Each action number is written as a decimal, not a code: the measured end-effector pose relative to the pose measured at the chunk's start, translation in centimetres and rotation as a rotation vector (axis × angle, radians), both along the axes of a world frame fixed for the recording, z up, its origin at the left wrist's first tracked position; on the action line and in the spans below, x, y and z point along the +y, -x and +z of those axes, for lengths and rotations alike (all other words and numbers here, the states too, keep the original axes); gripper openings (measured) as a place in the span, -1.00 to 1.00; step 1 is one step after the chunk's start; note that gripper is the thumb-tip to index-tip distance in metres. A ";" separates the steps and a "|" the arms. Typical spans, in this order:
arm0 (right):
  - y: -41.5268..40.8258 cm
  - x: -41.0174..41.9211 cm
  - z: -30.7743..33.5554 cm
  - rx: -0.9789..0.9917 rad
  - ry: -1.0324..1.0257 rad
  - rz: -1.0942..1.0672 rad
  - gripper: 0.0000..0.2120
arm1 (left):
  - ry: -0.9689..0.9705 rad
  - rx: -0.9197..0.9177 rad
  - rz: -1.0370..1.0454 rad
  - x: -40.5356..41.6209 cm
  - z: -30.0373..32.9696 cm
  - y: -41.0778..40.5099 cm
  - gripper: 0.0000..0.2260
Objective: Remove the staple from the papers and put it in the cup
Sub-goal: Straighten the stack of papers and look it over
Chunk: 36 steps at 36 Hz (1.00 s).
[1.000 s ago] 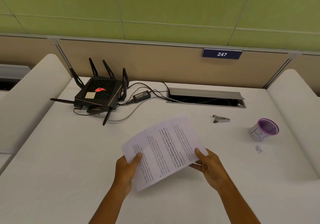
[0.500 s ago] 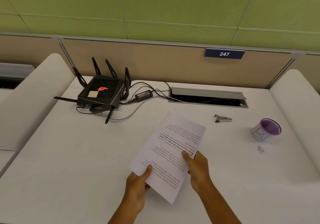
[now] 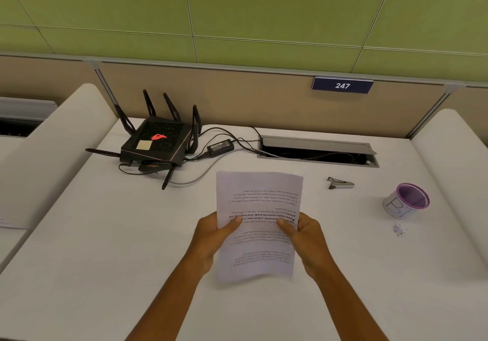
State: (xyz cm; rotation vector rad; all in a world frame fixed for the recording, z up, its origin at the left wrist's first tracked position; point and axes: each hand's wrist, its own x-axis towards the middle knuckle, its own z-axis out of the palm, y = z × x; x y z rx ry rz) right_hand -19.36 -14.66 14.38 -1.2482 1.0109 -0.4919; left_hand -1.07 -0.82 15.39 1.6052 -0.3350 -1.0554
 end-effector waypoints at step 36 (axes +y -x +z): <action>1.9 0.3 -2.9 0.042 0.101 0.042 -0.78 | 0.033 -0.063 0.208 0.2 -2.3 1.6 -0.90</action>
